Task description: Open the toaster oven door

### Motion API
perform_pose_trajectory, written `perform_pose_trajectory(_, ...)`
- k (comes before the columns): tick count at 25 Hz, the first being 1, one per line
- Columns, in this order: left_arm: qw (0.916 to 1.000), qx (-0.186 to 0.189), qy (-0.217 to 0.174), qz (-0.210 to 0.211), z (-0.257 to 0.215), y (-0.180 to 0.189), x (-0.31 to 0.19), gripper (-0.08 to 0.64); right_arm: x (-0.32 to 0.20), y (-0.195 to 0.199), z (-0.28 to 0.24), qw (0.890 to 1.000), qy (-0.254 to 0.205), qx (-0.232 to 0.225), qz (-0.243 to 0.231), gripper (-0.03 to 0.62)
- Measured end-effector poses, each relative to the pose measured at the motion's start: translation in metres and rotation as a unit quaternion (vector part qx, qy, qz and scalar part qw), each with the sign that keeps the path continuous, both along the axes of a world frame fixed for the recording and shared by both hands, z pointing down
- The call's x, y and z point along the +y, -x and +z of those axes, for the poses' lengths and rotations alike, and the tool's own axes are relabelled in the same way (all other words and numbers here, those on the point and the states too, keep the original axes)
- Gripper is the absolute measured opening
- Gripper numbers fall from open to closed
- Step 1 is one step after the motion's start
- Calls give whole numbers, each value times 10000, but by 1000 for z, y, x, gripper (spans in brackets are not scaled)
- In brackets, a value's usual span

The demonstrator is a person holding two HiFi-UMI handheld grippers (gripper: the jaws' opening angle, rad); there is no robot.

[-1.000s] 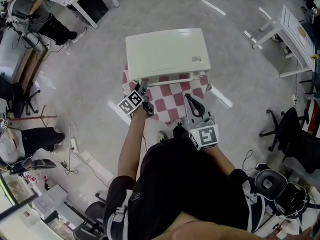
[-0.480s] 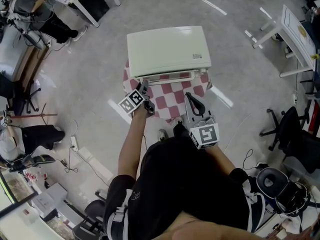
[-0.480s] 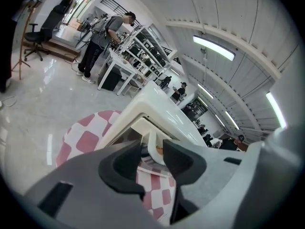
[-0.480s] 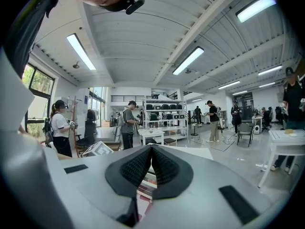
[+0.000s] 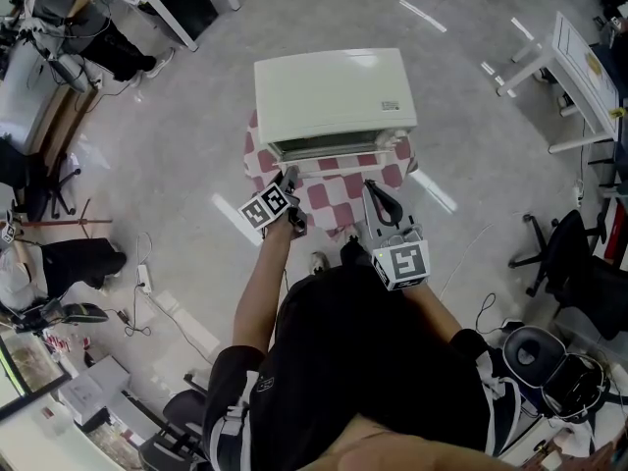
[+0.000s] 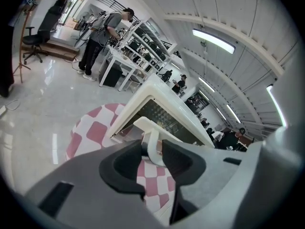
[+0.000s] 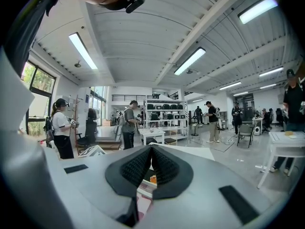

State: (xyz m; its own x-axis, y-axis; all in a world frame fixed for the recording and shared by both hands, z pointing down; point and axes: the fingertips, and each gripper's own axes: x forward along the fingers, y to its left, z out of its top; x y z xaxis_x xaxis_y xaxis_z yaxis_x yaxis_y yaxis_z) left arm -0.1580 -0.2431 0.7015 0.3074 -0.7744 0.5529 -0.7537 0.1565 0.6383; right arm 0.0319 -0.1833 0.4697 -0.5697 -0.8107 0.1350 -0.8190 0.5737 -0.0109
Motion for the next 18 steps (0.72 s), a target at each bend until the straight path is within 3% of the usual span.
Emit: perform_pose_trajectory(18, 9981, -173, 551, 204, 57, -10, 68, 120, 13, 1, 16, 9994, 219, 202, 157, 26)
